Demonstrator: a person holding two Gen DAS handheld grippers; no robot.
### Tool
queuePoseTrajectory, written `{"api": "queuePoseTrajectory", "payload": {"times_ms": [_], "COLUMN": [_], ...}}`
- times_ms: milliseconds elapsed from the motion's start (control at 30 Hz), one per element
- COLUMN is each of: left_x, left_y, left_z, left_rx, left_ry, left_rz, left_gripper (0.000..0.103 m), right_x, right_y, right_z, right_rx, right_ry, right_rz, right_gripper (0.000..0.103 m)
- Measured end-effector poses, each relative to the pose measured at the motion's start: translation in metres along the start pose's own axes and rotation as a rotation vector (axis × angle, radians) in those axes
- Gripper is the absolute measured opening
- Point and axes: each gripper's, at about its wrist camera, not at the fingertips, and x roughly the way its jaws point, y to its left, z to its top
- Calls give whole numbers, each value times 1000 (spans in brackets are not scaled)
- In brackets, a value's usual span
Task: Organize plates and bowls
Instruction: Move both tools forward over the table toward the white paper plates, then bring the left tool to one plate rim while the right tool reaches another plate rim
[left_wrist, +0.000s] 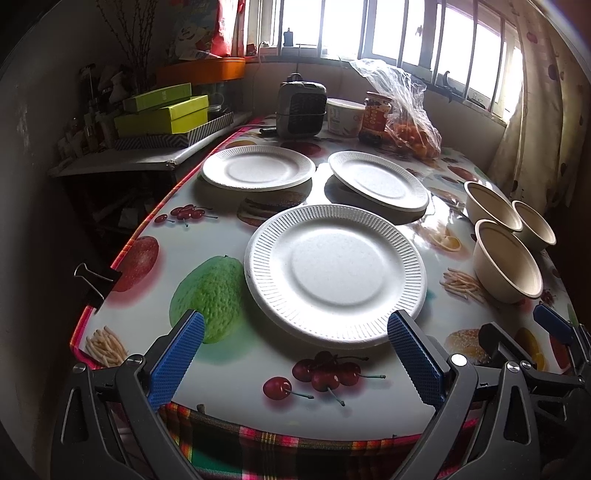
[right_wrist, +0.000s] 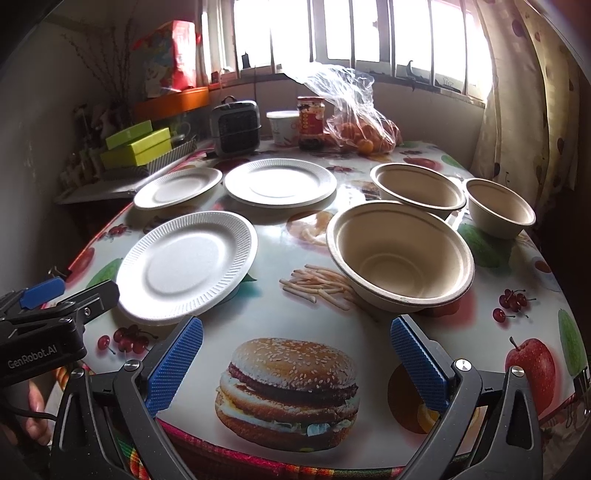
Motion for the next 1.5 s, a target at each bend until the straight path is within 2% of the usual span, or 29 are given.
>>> {"api": "queuePoseTrajectory", "payload": {"times_ms": [367, 733, 967, 1167, 1367, 1500], "left_x": [0, 0, 12, 27, 46, 62], "left_y": [13, 48, 63, 74, 96, 110], "left_z": [20, 64, 93, 118, 139, 152], "left_rx": [-12, -54, -74, -99, -144, -145], "left_ry": [-21, -71, -59, -45, -43, -26], "left_rz": [0, 50, 68, 35, 32, 59], "left_gripper": [100, 100, 100, 100, 100, 100], "right_x": [-2, 8, 21, 42, 75, 106], "right_y": [2, 15, 24, 33, 48, 57], "right_z": [24, 70, 103, 138, 172, 192], "right_rx": [-9, -39, -54, -83, -172, -213], "right_ry": [-50, -84, -77, -63, -62, -17], "right_rz": [-3, 52, 106, 155, 204, 249], "right_gripper": [103, 103, 102, 99, 99, 99]}}
